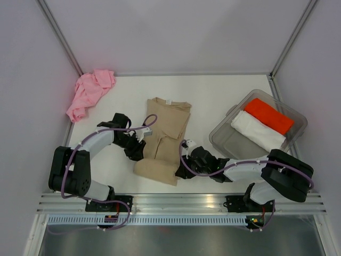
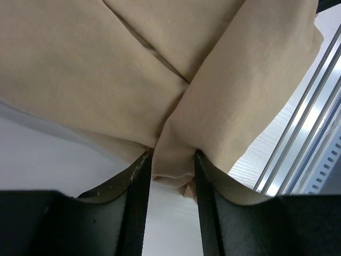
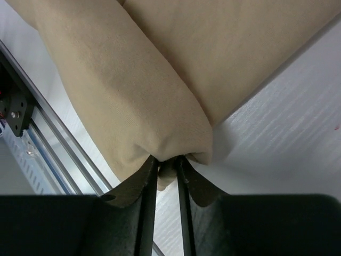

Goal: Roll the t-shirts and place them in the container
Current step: Roll the tshirt

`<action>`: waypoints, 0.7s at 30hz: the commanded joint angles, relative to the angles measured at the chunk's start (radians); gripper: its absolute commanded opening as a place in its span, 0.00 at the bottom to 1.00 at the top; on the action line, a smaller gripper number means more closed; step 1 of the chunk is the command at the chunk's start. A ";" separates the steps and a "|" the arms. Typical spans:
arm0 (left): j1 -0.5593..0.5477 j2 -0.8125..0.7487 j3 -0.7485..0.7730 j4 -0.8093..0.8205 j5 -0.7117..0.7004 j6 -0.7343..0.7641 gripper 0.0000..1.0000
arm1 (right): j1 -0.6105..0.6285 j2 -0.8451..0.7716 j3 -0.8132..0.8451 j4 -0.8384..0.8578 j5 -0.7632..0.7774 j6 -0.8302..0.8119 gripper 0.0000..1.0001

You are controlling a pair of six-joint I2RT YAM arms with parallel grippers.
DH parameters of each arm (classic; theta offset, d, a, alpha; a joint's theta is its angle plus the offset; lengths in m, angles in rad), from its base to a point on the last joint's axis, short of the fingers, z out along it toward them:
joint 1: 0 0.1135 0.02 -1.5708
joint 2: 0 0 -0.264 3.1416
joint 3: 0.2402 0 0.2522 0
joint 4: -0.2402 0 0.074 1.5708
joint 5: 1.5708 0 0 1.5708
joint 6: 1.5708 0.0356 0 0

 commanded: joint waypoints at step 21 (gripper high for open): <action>0.016 -0.074 0.049 -0.099 -0.055 0.252 0.34 | -0.206 -0.062 -0.009 0.022 -0.128 -0.012 0.00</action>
